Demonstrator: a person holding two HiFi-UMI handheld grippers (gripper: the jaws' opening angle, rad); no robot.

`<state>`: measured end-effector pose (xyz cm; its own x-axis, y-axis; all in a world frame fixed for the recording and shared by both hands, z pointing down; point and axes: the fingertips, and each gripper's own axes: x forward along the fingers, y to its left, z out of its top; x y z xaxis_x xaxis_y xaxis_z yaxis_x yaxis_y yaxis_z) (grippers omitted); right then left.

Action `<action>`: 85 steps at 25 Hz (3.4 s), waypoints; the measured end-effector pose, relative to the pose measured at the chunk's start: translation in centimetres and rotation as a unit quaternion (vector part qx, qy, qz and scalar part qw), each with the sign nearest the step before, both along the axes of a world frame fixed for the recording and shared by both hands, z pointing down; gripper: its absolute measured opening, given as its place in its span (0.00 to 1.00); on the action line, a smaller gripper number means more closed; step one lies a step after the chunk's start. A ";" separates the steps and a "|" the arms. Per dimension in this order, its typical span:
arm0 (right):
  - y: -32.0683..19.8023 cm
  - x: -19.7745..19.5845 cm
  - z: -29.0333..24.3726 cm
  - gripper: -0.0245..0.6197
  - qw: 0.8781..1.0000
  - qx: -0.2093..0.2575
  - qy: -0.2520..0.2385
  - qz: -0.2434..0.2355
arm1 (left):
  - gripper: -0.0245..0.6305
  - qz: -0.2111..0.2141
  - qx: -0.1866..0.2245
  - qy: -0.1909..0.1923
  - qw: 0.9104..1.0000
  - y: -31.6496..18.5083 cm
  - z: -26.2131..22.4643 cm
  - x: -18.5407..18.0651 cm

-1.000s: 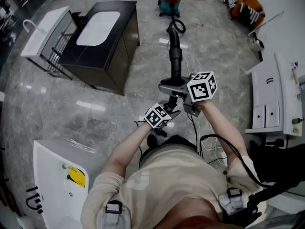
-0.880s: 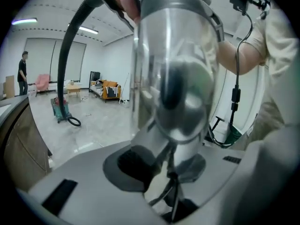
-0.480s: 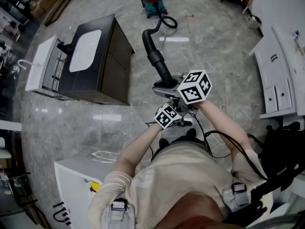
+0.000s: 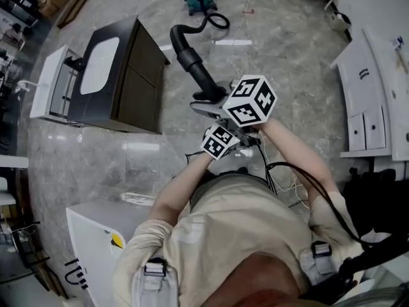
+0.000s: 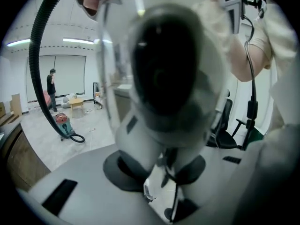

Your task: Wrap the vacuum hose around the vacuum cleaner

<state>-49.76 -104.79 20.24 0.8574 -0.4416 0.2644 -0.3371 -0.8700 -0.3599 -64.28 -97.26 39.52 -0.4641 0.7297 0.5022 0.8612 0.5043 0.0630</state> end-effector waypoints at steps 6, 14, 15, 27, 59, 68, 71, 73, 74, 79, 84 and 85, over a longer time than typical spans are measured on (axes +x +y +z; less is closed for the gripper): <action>4.4 -1.2 1.8 0.55 0.989 -0.122 -0.036 0.073 | 0.23 0.034 0.020 -0.010 0.999 3.1 0.6 -2.3; 12.3 -4.1 6.6 0.63 0.938 -0.276 -0.128 0.168 | 0.23 0.060 0.032 -0.101 0.993 8.4 0.5 -5.0; 13.5 -4.8 7.0 0.63 0.933 -0.279 -0.132 0.187 | 0.23 0.049 0.035 -0.122 0.991 9.7 0.5 -4.5; 13.3 -12.6 12.5 0.63 0.906 0.218 -0.067 0.356 | 0.23 0.045 0.122 -0.270 0.954 22.1 0.1 2.4; 35.1 -32.4 34.2 0.58 0.406 0.655 0.325 0.548 | 0.24 -0.053 0.049 -0.353 0.933 28.1 -14.2 4.1; 37.2 -31.0 31.8 0.29 0.463 0.624 0.302 0.552 | 0.24 -0.038 0.040 -0.416 0.908 28.6 -11.9 10.1; 37.5 -32.3 31.3 0.25 0.454 0.615 0.306 0.568 | 0.24 -0.038 0.055 -0.434 0.899 28.9 -9.4 10.9; 37.8 -32.9 30.7 0.23 0.448 0.608 0.313 0.576 | 0.24 -0.038 0.071 -0.441 0.894 29.5 -7.8 11.7; 38.0 -32.9 30.3 0.22 0.446 0.603 0.314 0.582 | 0.24 -0.036 0.078 -0.445 0.891 30.1 -7.2 12.3; 41.8 -29.2 28.5 0.21 0.456 0.575 0.294 0.613 | 0.24 -0.057 0.093 -0.492 0.864 34.1 -5.1 18.8; 46.0 -25.2 27.0 0.20 0.486 0.547 0.262 0.629 | 0.24 -0.110 0.114 -0.557 0.815 35.9 -2.6 24.4; 46.9 -24.2 26.6 0.20 0.496 0.543 0.256 0.627 | 0.24 -0.119 0.114 -0.565 0.808 36.1 -2.2 25.4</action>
<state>-74.01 -57.91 46.89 0.4696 0.8809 0.0592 -0.0646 0.1011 -0.9928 -38.86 -61.18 37.28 -0.5806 0.8141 -0.0097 0.2595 0.1963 0.9456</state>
